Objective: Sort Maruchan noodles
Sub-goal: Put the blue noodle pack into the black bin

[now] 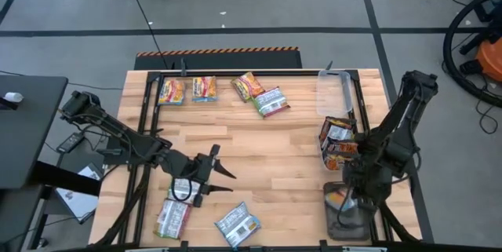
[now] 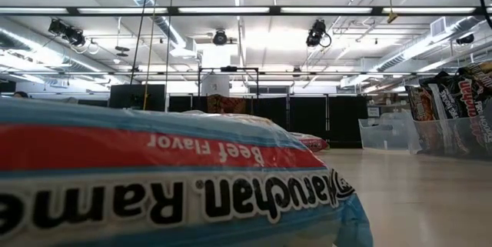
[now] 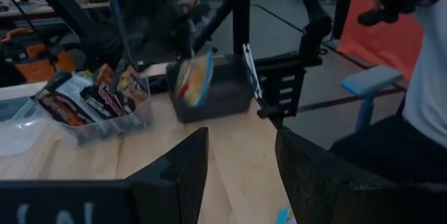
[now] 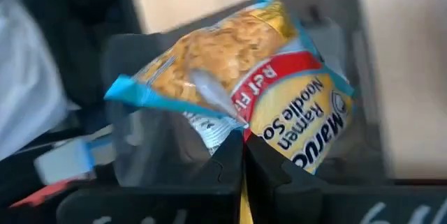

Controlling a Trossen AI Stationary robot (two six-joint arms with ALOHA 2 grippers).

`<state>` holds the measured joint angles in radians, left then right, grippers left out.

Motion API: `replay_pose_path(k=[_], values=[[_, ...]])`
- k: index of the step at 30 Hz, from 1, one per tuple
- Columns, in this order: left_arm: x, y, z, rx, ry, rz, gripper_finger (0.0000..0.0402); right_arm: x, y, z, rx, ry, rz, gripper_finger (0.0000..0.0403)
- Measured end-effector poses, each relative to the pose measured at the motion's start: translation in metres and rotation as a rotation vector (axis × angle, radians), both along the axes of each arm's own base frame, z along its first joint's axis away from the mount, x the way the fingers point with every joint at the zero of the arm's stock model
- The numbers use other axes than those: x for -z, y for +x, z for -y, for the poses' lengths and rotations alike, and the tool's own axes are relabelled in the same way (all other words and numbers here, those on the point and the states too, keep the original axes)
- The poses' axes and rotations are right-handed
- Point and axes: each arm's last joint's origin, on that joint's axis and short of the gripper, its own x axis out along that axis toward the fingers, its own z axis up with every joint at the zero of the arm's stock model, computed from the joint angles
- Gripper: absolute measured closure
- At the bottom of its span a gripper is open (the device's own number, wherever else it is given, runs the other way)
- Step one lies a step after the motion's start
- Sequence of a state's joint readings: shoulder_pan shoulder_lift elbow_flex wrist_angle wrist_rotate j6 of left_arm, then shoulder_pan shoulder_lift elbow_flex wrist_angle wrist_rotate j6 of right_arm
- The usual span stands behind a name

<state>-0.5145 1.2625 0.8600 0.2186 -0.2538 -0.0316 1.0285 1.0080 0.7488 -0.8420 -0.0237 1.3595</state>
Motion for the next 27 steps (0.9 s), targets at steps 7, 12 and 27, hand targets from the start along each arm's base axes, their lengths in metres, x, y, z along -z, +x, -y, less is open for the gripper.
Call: replay_pose_path(k=[7,12,27], values=[[-0.005,0.008,-0.014,-0.057,-0.005,-0.009,0.0230,-0.005,-0.003,0.009,-0.029,-0.011,-0.034,0.0396],[-0.005,0.010,-0.019,-0.078,-0.004,-0.012,0.0230,-0.009,-0.003,0.017,-0.013,-0.015,-0.029,0.0397],[0.012,0.029,-0.039,-0.222,0.039,-0.072,0.0230,-0.002,-0.015,0.050,0.053,-0.307,-0.186,0.0377]])
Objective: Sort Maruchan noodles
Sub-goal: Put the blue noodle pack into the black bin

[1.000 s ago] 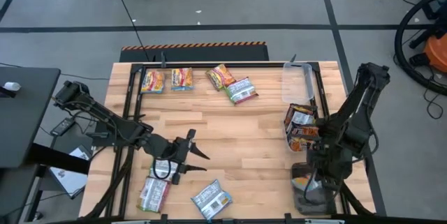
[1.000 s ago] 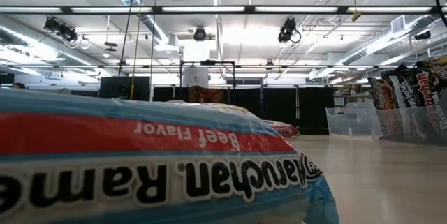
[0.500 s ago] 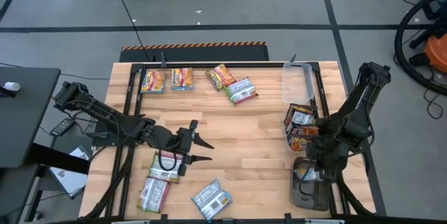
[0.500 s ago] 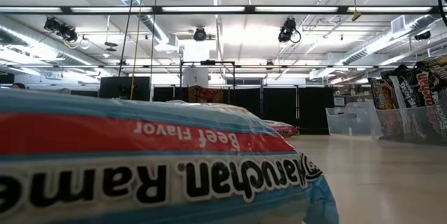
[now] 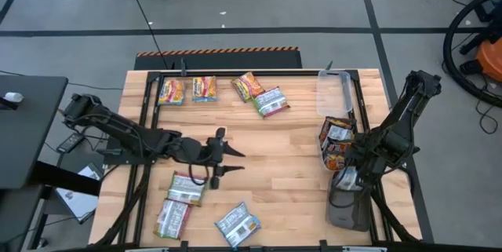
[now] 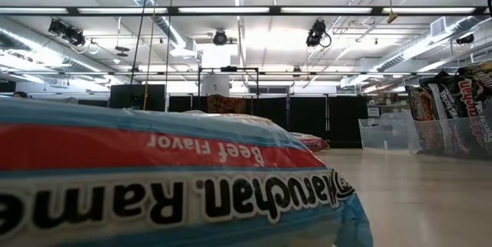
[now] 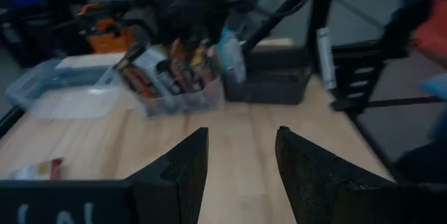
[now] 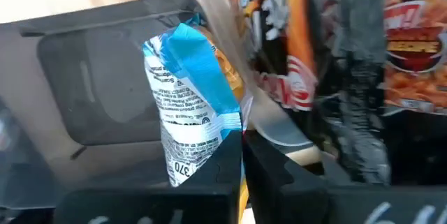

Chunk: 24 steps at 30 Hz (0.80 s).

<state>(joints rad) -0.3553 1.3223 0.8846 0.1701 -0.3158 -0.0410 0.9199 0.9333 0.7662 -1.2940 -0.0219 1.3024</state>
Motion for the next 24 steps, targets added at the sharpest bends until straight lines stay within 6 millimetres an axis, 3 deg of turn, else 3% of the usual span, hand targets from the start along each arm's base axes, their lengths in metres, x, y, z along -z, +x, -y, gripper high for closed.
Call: replay_pose_path(k=[8,14,19,24], values=[[0.026,0.027,0.001,-0.014,0.041,-0.048,0.0230,0.000,-0.002,0.002,-0.069,-0.006,-0.035,0.0319],[0.014,0.047,0.014,-0.021,0.098,-0.145,0.0230,-0.030,-0.002,-0.001,-0.080,0.062,-0.019,0.0303],[0.006,0.055,0.027,-0.029,0.014,-0.381,0.0230,-0.065,0.005,0.000,-0.082,0.016,0.222,0.0304],[0.021,0.041,0.053,-0.021,-0.145,-0.597,0.0230,-0.077,0.026,-0.008,-0.168,-0.160,0.646,0.0304]])
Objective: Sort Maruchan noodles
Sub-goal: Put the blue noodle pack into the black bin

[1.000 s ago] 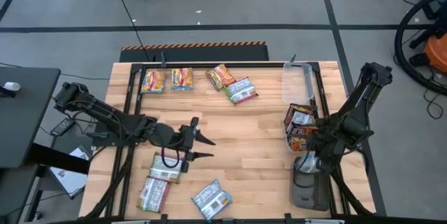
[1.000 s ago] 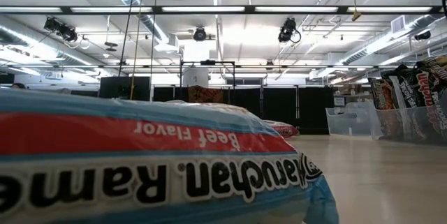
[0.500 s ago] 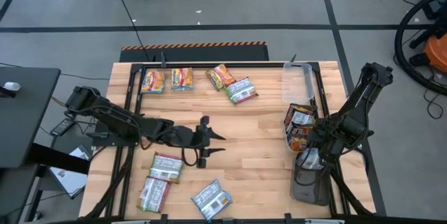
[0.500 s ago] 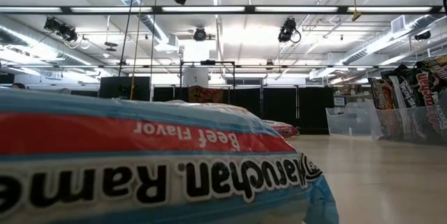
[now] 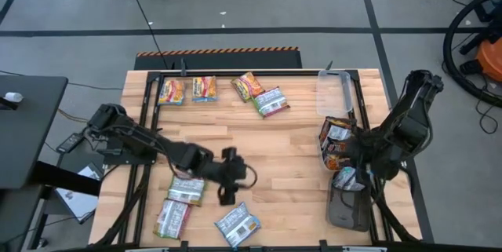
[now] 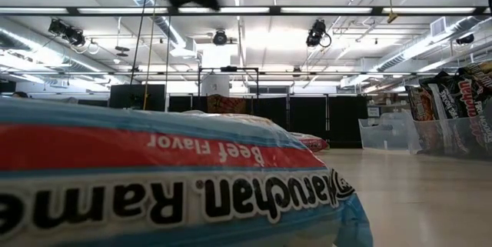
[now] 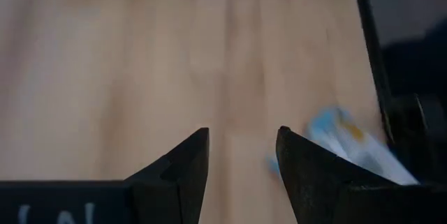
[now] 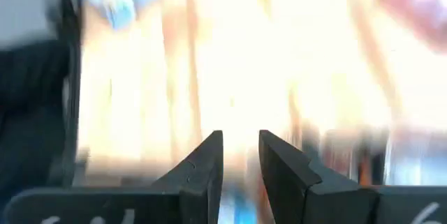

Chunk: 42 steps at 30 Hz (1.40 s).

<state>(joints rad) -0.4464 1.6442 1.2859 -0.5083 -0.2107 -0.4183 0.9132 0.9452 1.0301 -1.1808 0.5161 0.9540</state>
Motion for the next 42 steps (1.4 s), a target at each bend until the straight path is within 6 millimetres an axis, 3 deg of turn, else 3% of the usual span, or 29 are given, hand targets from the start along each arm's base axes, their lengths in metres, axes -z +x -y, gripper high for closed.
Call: replay_pose_path(k=[5,12,16,22,27,34,42], values=[[0.010,-0.028,0.035,-0.078,-0.095,-0.141,0.0230,0.012,0.037,-0.021,-0.105,-0.145,0.225,0.0305],[0.007,-0.064,0.090,-0.184,-0.277,-0.101,0.0230,0.049,0.104,-0.049,-0.292,-0.220,0.322,0.0298],[0.029,-0.077,0.123,-0.177,-0.242,-0.068,0.0230,0.076,0.140,-0.076,-0.523,-0.291,0.407,0.0296],[0.075,-0.071,0.150,-0.182,-0.214,-0.072,0.0230,0.129,0.179,-0.094,-0.609,-0.397,0.374,0.0294],[0.095,-0.063,0.163,-0.152,-0.286,-0.094,0.0230,0.153,0.201,-0.100,-0.649,-0.385,0.311,0.0281],[0.119,-0.061,0.156,-0.076,-0.002,-0.061,0.0230,0.176,0.212,-0.106,-0.657,-0.398,0.256,0.0261],[0.121,-0.016,0.105,-0.116,0.388,0.047,0.0230,0.170,0.194,-0.106,-0.537,-0.503,0.151,0.0256]])
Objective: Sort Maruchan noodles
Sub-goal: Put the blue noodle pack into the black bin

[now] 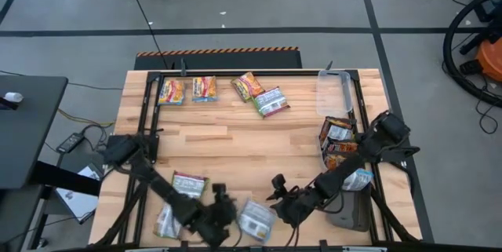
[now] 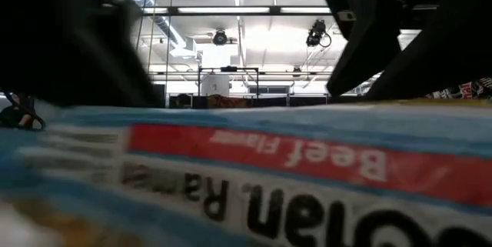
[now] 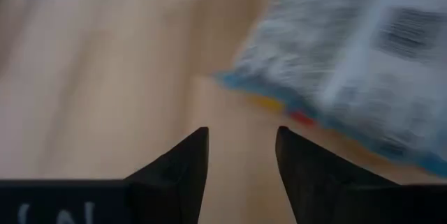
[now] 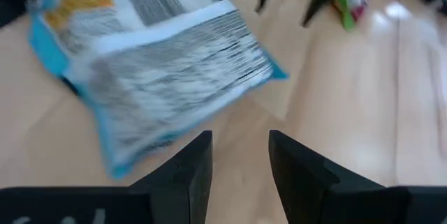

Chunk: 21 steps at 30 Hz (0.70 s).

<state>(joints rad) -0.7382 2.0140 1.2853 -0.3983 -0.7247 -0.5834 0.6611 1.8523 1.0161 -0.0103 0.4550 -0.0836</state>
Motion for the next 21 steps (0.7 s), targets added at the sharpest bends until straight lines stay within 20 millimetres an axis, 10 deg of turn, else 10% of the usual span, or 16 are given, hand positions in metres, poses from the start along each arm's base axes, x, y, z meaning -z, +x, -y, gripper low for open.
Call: replay_pose_path(k=[6,12,21], values=[[-0.014,0.019,-0.030,-0.004,-0.095,-0.084,0.0230,-0.009,-0.022,-0.019,-0.041,0.033,-0.025,0.0256],[-0.028,0.009,-0.011,0.013,-0.164,0.011,0.0230,-0.006,-0.030,-0.042,-0.127,0.061,0.038,0.0239],[0.008,0.025,0.004,0.015,-0.149,0.113,0.0230,0.031,-0.025,-0.061,-0.313,-0.094,0.121,0.0173]])
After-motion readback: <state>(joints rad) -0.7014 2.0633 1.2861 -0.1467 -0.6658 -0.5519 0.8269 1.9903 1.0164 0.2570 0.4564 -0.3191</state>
